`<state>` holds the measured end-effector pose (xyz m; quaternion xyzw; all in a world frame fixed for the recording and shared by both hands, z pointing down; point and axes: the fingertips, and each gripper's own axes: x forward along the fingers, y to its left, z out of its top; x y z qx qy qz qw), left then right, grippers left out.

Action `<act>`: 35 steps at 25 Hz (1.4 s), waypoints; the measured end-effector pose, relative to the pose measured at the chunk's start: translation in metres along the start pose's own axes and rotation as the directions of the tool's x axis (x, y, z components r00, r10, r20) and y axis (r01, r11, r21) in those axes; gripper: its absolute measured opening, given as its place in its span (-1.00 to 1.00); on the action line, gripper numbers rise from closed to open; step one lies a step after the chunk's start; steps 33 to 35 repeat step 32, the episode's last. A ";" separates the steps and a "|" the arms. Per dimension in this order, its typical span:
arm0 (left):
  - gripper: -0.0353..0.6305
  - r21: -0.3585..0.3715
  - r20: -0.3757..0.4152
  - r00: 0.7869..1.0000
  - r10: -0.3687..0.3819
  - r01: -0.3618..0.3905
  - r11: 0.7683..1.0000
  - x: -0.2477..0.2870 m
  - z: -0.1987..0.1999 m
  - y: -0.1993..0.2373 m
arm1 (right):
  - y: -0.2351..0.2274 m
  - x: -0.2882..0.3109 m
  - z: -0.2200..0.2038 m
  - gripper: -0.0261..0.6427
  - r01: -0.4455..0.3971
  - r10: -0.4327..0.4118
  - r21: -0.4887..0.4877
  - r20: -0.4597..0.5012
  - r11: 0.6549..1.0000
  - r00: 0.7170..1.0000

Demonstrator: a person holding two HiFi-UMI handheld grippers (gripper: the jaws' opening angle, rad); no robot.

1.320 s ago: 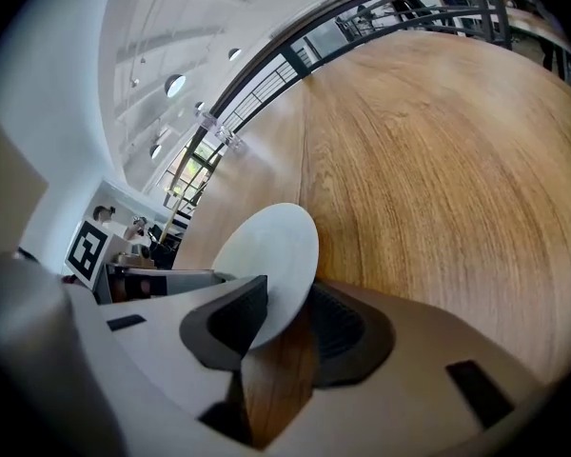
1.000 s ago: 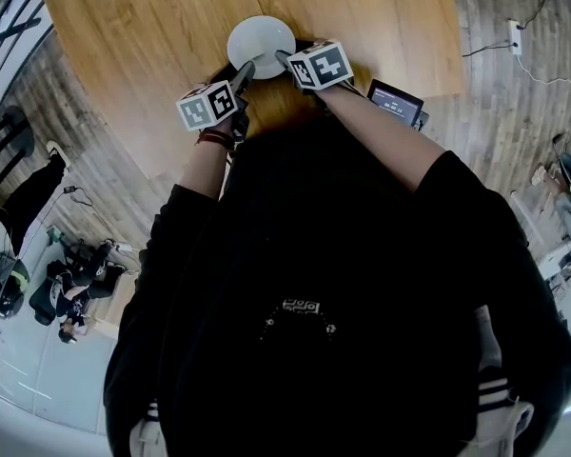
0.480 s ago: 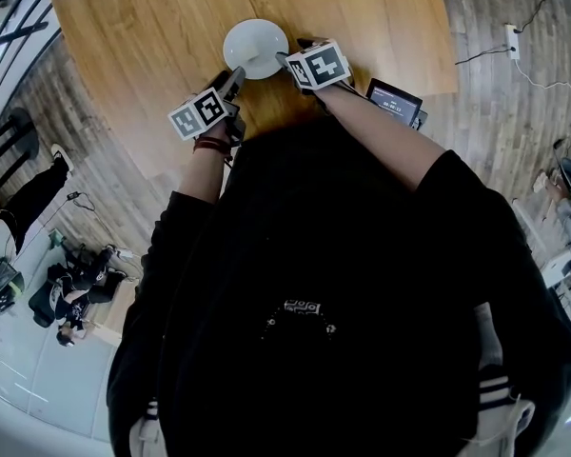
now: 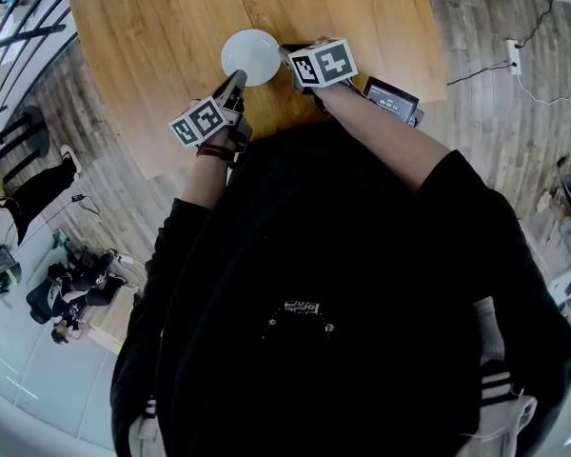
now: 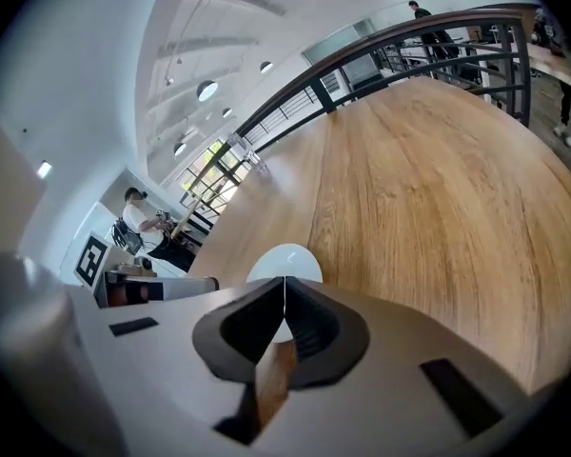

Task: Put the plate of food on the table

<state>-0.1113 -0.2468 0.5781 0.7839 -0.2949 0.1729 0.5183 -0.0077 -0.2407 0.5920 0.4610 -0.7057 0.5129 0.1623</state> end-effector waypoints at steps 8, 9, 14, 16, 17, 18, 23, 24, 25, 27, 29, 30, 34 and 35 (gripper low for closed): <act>-0.87 0.235 0.275 0.927 -0.255 0.192 0.953 -0.038 0.072 -0.109 | 0.071 -0.075 0.063 -0.87 -0.173 0.225 -0.218 0.243 0.961 0.943; -0.87 0.322 0.273 0.920 -0.282 0.189 0.928 -0.045 0.076 -0.123 | 0.080 -0.088 0.070 -0.87 -0.166 0.239 -0.265 0.273 0.950 0.932; -0.87 0.524 0.233 0.906 -0.352 0.188 0.831 -0.062 0.074 -0.165 | 0.102 -0.126 0.089 -0.87 -0.106 0.270 -0.407 0.371 0.907 0.888; -0.87 0.563 0.190 0.915 -0.356 0.195 0.803 -0.057 0.065 -0.166 | 0.098 -0.124 0.091 -0.87 -0.097 0.265 -0.415 0.369 0.905 0.891; -0.87 0.566 0.175 0.920 -0.350 0.197 0.800 -0.054 0.061 -0.163 | 0.096 -0.121 0.092 -0.87 -0.099 0.261 -0.407 0.362 0.908 0.895; -0.87 0.561 0.166 0.926 -0.340 0.195 0.804 -0.053 0.058 -0.158 | 0.094 -0.118 0.093 -0.87 -0.105 0.260 -0.398 0.357 0.911 0.897; -0.87 0.538 0.158 0.944 -0.289 0.163 0.827 -0.061 0.050 -0.139 | 0.101 -0.115 0.089 -0.87 -0.112 0.273 -0.421 0.345 0.900 0.898; -0.87 0.532 0.161 0.946 -0.280 0.155 0.832 -0.061 0.050 -0.137 | 0.100 -0.116 0.087 -0.87 -0.113 0.274 -0.423 0.342 0.899 0.899; -0.87 0.528 0.163 0.948 -0.272 0.149 0.836 -0.060 0.049 -0.135 | 0.099 -0.115 0.087 -0.87 -0.114 0.274 -0.423 0.340 0.899 0.900; -0.87 0.527 0.162 0.951 -0.262 0.142 0.838 -0.058 0.049 -0.132 | 0.098 -0.114 0.086 -0.87 -0.113 0.273 -0.424 0.338 0.898 0.901; -0.87 0.528 0.158 0.952 -0.262 0.143 0.837 -0.056 0.049 -0.131 | 0.098 -0.114 0.087 -0.87 -0.112 0.274 -0.429 0.337 0.897 0.901; -0.87 0.528 0.157 0.952 -0.264 0.145 0.837 -0.055 0.049 -0.131 | 0.098 -0.113 0.087 -0.87 -0.112 0.274 -0.431 0.337 0.896 0.901; -0.87 0.527 0.156 0.950 -0.269 0.150 0.836 -0.055 0.050 -0.131 | 0.100 -0.111 0.087 -0.87 -0.112 0.276 -0.435 0.336 0.894 0.900; -0.87 0.527 0.156 0.950 -0.269 0.150 0.836 -0.055 0.050 -0.131 | 0.100 -0.111 0.087 -0.87 -0.112 0.276 -0.435 0.336 0.894 0.900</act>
